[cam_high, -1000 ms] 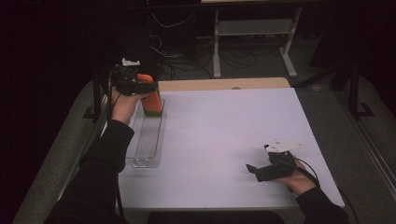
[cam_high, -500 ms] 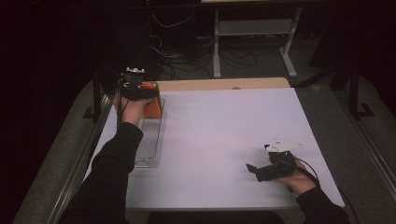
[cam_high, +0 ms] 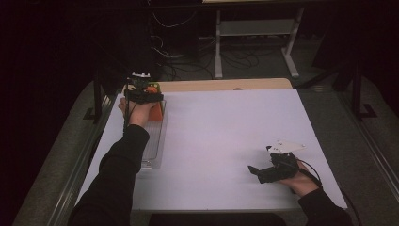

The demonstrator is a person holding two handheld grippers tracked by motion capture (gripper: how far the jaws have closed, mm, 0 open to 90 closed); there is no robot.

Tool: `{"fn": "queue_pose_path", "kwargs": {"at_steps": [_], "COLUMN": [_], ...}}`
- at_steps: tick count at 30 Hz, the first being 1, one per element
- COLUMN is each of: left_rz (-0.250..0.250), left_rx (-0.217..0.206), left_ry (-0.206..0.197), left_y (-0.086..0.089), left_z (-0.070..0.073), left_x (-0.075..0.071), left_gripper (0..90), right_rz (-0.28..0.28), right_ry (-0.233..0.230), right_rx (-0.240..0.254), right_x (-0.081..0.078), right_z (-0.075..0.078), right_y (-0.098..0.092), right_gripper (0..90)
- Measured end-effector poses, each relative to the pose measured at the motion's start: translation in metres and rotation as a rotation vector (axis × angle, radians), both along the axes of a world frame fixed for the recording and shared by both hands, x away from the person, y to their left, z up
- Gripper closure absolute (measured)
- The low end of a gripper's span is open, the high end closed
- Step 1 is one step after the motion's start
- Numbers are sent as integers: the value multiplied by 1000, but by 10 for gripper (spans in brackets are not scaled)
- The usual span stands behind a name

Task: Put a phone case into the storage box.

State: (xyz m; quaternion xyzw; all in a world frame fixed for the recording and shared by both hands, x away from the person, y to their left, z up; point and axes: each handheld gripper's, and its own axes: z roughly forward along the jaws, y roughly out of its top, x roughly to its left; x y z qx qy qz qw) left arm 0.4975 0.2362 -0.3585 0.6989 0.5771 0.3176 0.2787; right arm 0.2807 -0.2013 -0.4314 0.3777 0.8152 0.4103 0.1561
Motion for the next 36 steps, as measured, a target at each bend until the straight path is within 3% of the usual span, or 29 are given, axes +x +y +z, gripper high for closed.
{"fn": "queue_pose_path", "kwargs": {"at_steps": [7, 11, 15, 17, 20, 25, 29, 36], "left_rz": [-47, -52, -90, -120, -175, -280, -355, -472], "left_rx": [-22, -25, -28, -38, -87, -109, -153, -186], "left_ry": [-37, -60, -73, -74, -74, -72, -71, -44], "left_y": [2, 7, 13, 15, 17, 16, 14, 10], "left_z": [4, 10, 21, 26, 30, 36, 36, 30], "left_x": [-1, -5, -14, -21, -31, -48, -61, -80], "left_gripper": [5, 0, 0, 0, 0, 0, 1, 1], "right_rz": [1, 2, 4, 6, 8, 14, 20, 30], "right_ry": [1, -8, -8, -8, -8, -11, -9, -1], "right_rx": [0, 0, 0, 0, 2, -1, 2, 9], "right_x": [-1, 0, 0, 0, 0, 0, 0, -1], "right_z": [0, 0, 0, 0, 0, 0, 0, 0], "right_y": [0, 0, 0, 0, 0, 1, 1, 2], "right_gripper": [0, 0, 0, 0, 0, 0, 0, 0]}}
